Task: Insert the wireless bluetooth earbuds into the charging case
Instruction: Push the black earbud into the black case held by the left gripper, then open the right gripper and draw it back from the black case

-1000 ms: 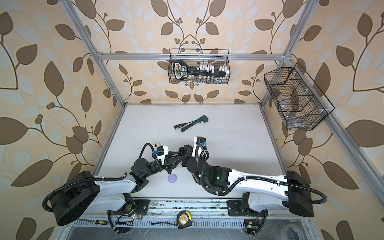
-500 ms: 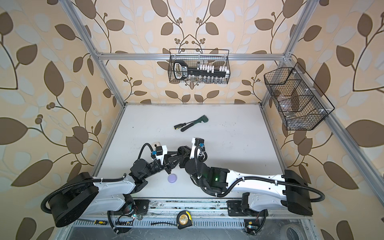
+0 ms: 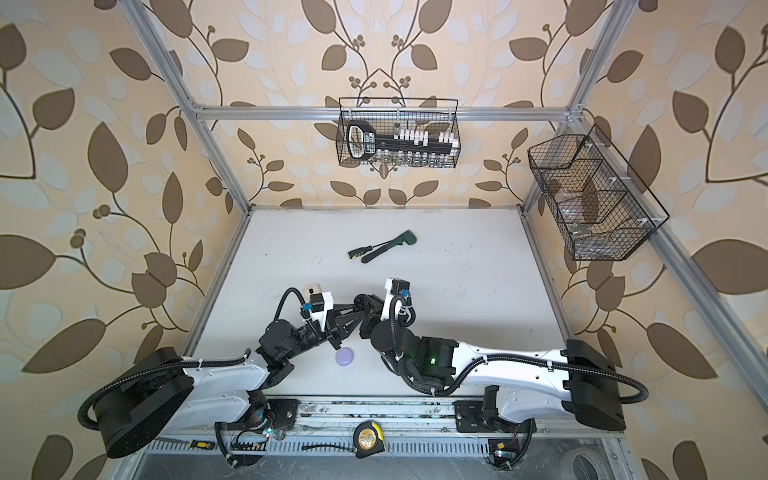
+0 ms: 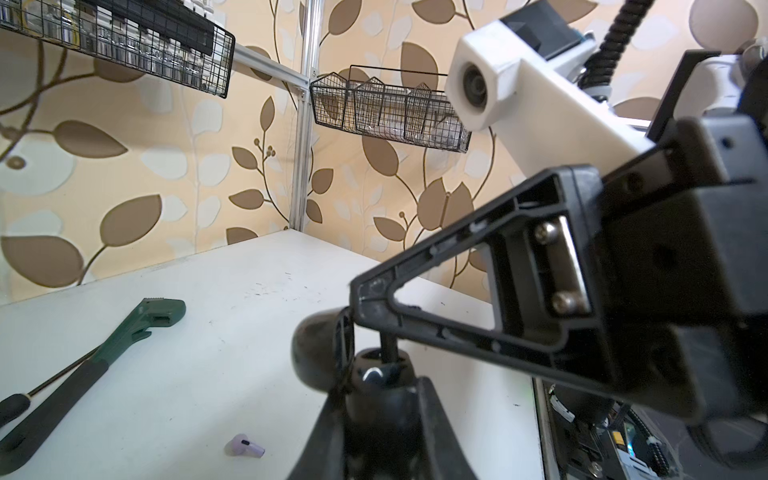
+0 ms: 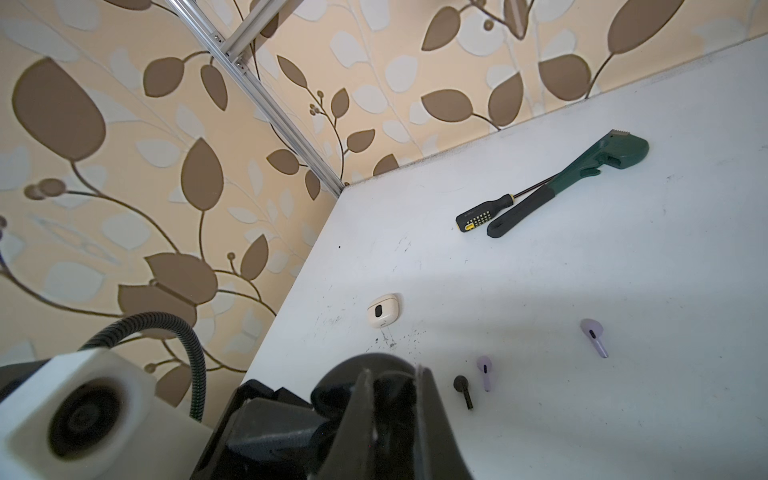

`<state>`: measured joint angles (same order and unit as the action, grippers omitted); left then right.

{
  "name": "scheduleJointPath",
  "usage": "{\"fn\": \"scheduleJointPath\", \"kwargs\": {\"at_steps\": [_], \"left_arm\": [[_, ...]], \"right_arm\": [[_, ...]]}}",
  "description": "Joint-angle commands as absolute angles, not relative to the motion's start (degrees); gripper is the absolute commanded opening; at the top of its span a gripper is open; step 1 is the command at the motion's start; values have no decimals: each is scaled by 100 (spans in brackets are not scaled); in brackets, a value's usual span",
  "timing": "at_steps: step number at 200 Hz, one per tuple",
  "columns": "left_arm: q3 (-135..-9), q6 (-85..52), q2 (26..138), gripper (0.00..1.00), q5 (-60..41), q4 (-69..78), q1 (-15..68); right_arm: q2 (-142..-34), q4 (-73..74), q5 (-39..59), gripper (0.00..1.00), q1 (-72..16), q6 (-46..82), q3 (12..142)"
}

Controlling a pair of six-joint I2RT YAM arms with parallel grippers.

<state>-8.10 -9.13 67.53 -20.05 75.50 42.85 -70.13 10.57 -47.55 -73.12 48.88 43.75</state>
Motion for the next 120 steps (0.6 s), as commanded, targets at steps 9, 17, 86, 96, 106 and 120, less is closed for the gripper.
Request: {"fn": "scheduleJointPath", "kwargs": {"at_steps": [9,17,86,96,106,120], "left_arm": [[-849,-915,6592,0,-1894,8157,4342],[-844,-910,6592,0,-1897,8160,4341],[-792,-858,6513,0,-1907,8157,4342],[-785,-844,6510,0,-1899,8159,4341],[-774,-827,6494,0,-1891,8157,4340],[-754,-809,6473,0,-1881,8158,4335]], "right_arm": [[-7070,1018,-4613,6,-7363,4975,4258],[-7092,1036,-4565,6,-7364,4983,4256],[-6984,1086,-4442,28,-7458,5071,4175],[-6904,1043,-4468,33,-7462,5059,4158],[-6803,999,-4507,37,-7477,5037,4131],[-6631,888,-4602,46,-7510,5002,4113]]}}
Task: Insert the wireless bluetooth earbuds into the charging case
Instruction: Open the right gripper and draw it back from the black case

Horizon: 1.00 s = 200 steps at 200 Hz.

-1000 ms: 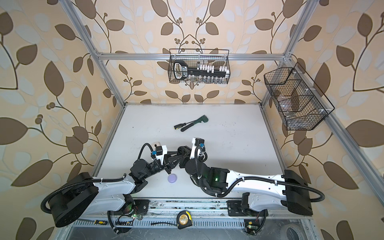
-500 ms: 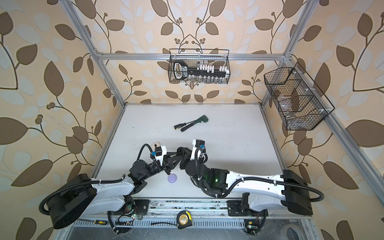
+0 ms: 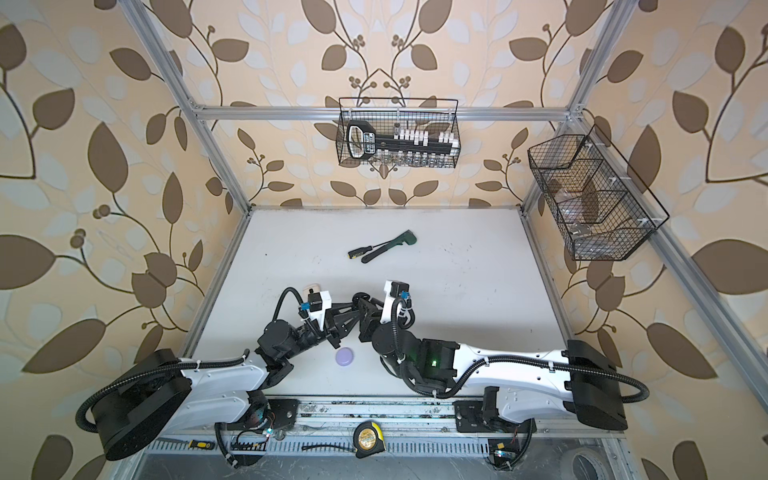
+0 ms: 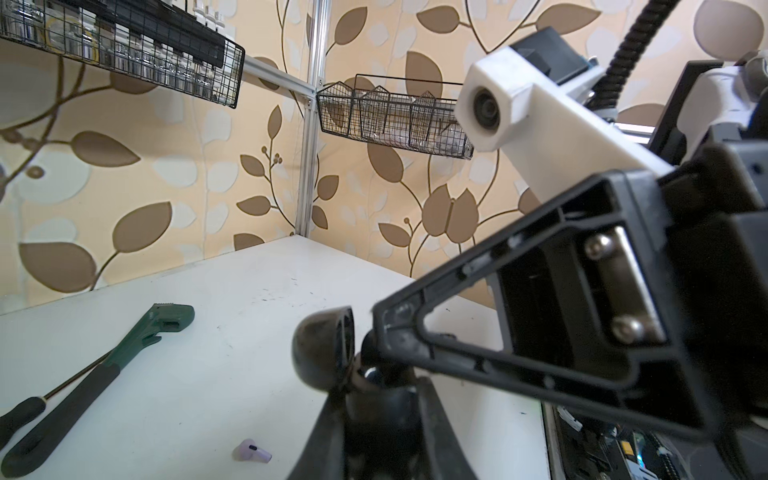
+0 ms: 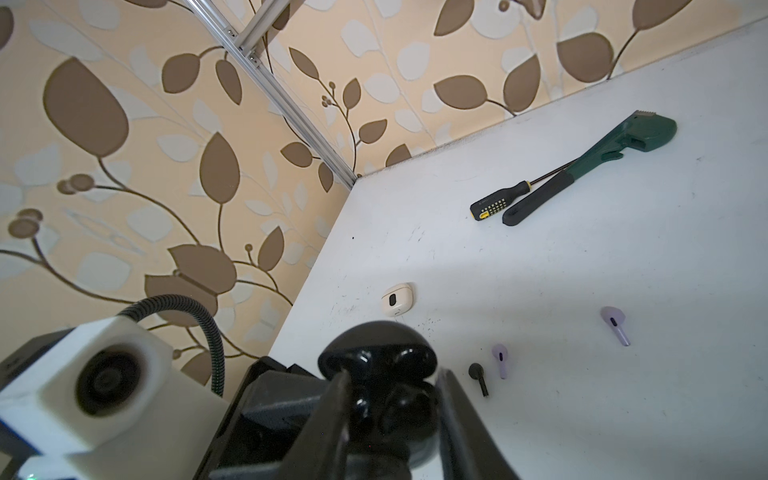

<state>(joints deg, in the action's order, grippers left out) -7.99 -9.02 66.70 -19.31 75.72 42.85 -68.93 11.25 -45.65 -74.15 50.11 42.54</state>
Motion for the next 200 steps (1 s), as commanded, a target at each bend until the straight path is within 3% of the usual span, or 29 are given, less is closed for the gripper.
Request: {"fn": "scheduleJointPath", "kwargs": {"at_steps": [1,32,88,108,156,174,200], "left_arm": [[-751,-804,6471,0,-1881,8157,4338],[-691,-723,6425,0,-1798,8158,4338],[-590,-625,6319,0,-1628,8155,4333],[-688,-589,6073,0,-1380,7939,4324],[-1652,-368,5105,0,-968,5800,4244],[-2005,-553,4886,0,-1025,5026,3834],[-2482,-1449,4817,0,-2059,4501,2571]], "right_arm": [[-6620,879,-4612,46,-7512,5002,4109],[-6158,616,-4762,57,-7565,4914,4026],[-5339,-154,-4825,59,-7541,4727,4041],[-5135,-687,-4441,60,-7261,4622,4138],[-4777,-1750,-3160,63,-6184,4348,4131],[-4905,-1971,-2675,63,-5764,4201,4208],[-5317,-1876,-2212,63,-5409,4038,4232]]}}
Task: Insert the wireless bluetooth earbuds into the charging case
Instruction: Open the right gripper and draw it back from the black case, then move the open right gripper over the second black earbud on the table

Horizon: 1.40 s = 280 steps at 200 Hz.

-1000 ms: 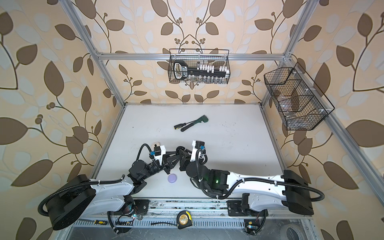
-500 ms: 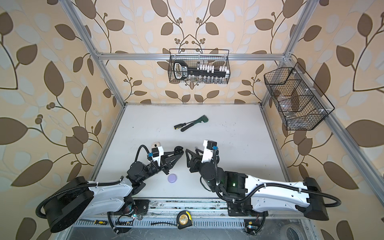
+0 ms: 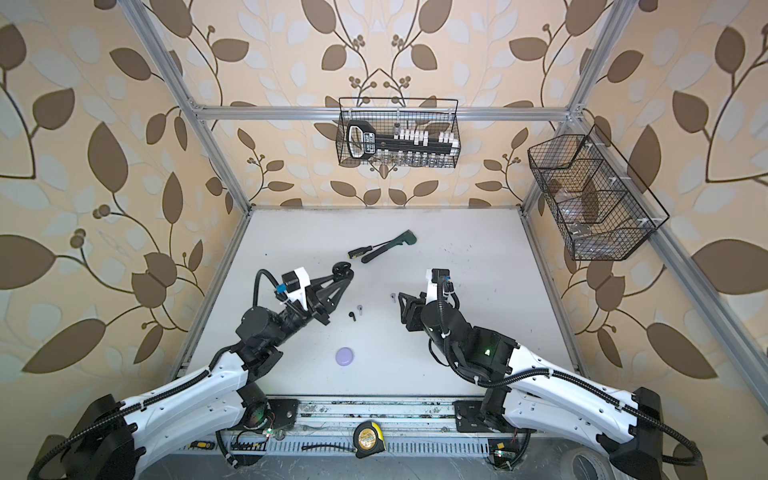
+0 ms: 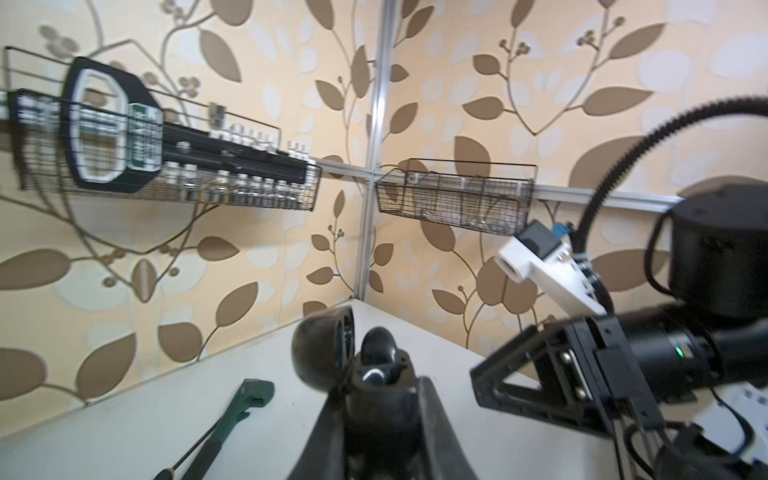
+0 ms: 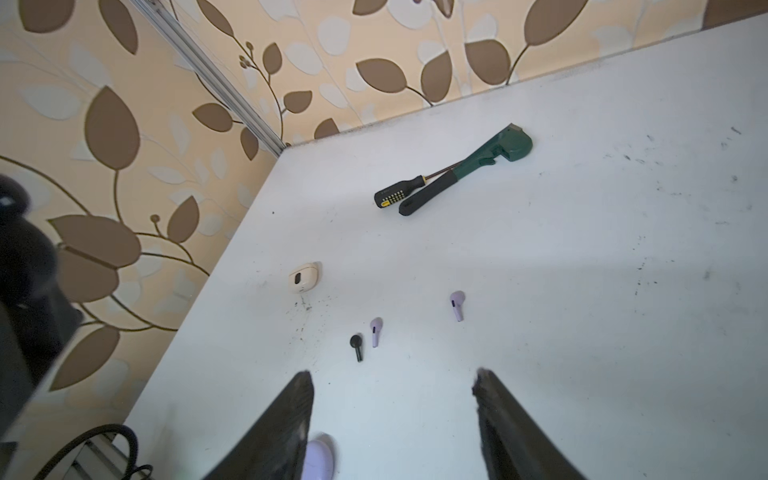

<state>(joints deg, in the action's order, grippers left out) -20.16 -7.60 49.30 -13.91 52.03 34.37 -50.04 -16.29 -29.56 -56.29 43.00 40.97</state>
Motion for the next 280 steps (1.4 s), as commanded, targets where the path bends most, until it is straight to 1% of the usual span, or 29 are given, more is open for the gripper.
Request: {"fn": "scheduleJointPath", "kwargs": {"at_steps": [1,11,25,66,80,94,109,127,149,177,201,230,252,280], "left_arm": [[-2498,-1467,4812,0,-2097,4478,2529],[-2623,-1608,4688,0,-2336,4210,2155],[-2625,-1616,4501,0,-2388,3978,1940],[-2274,-1359,4067,0,-2466,3617,1927],[-2106,-1270,3835,0,-2582,3460,1925],[-1947,-1173,3545,0,-2656,3281,1925],[-1779,-1160,3218,0,-2532,3264,1925],[-1595,-1316,2977,0,-2422,3402,1925],[-1292,-1511,3024,0,-2575,3772,1925],[-1326,-1475,3291,0,-2798,3655,1878],[-1337,-1599,3498,0,-2497,3588,1650],[-1104,-1981,3579,0,-2540,4003,1213],[-1061,-2051,3567,0,-2371,3955,1101],[-1026,-2114,3599,0,-2276,3973,978]], "right_arm": [[-5344,-1861,-2205,63,-5398,4031,4234],[-5570,-1752,-2026,63,-5327,3967,4287],[-5975,-1754,-1919,62,-5306,3853,4500],[-6899,-1755,-1691,60,-5396,3616,4924],[-7268,-1914,-1599,57,-5436,3597,5142],[-7638,-2148,-1690,54,-5620,3600,5430],[-7902,-2259,-1921,54,-5915,3575,5675],[-8128,-2273,-1712,53,-6043,3529,5852],[-8323,-2285,-1787,53,-6099,3490,5915],[-8635,-2139,-1804,52,-6052,3484,5945],[-9110,-2052,-1546,49,-6033,3446,6173],[-9914,-2265,-1394,45,-6060,3413,6807],[-10448,-2330,-1288,41,-5999,3397,7204],[-10881,-2533,-1332,39,-5902,3337,7649]]}}
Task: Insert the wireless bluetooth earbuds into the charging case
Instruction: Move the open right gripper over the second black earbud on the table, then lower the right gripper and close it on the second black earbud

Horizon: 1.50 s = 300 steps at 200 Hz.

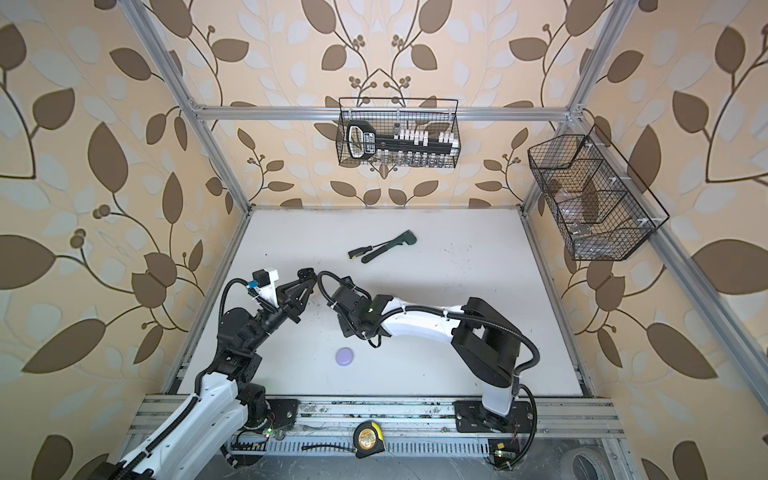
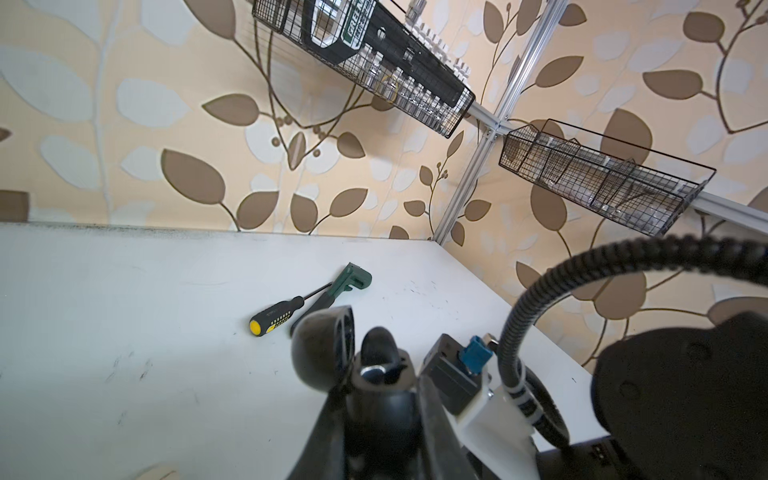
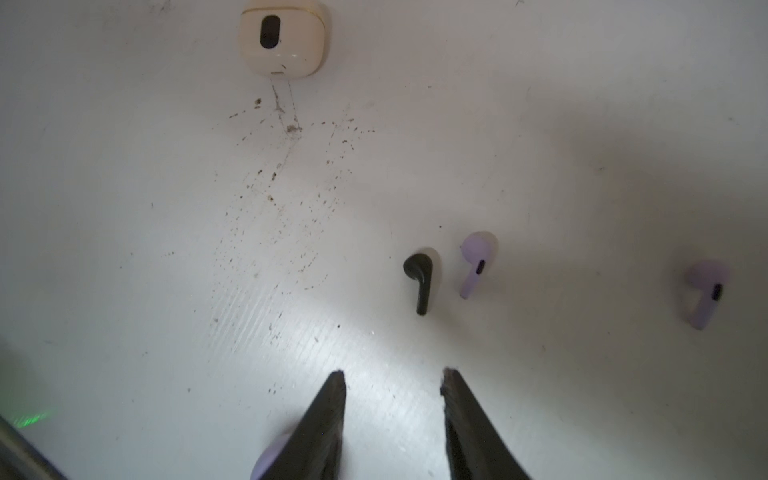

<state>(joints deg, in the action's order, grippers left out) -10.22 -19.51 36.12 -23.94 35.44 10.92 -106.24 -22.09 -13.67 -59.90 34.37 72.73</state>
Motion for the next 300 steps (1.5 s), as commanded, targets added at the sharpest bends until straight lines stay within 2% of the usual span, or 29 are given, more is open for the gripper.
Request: {"fn": "scheduleJointPath", "kwargs": {"at_steps": [1,120,238,300], "left_arm": [[-1023,-2116,3601,0,-2276,3973,973],[-914,-2065,3357,0,-2161,3849,940],[-879,-2061,3228,0,-2127,3788,940],[-865,-2073,3173,0,-2153,3788,940]], "right_arm": [[-10890,-2545,-1339,39,-5900,3330,7666],[-12166,-3476,-1359,36,-5659,3112,9053],[-12568,-3569,-1151,33,-5618,3121,9229],[-12630,-3610,-1190,26,-5611,3165,9211]]}}
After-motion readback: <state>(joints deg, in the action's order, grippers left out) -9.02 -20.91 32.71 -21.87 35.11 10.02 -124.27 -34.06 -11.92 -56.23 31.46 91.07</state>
